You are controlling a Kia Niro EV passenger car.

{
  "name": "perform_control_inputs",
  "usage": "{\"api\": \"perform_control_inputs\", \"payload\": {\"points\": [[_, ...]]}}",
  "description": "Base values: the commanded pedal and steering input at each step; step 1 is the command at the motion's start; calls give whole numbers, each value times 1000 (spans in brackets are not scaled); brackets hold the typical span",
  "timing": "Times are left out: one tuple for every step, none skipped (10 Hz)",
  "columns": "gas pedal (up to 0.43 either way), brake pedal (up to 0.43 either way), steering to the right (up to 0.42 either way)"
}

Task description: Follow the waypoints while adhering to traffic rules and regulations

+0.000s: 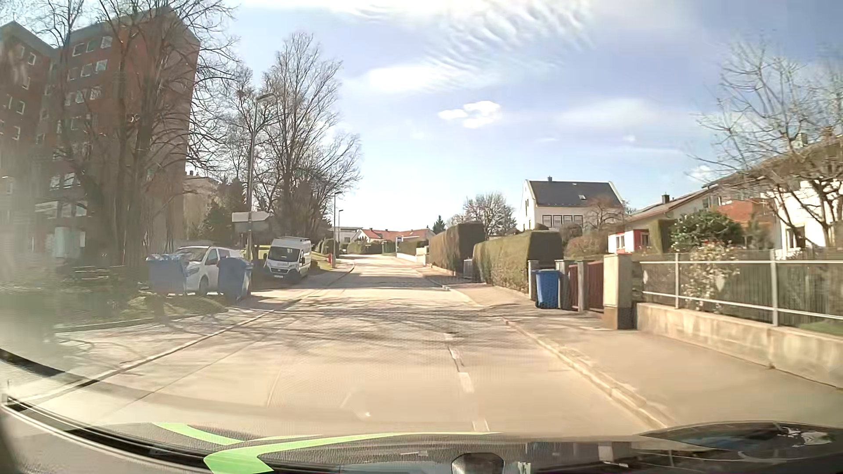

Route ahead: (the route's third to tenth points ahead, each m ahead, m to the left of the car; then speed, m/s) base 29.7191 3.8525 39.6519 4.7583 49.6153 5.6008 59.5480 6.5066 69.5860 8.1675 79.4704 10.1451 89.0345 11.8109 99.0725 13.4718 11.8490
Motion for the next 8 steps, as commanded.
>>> {"api": "perform_control_inputs", "payload": {"points": [[157,0,-22],[157,0,-22],[157,0,-23],[157,0,-22],[157,0,-23],[157,0,-22],[157,0,-21],[157,0,-21]]}}
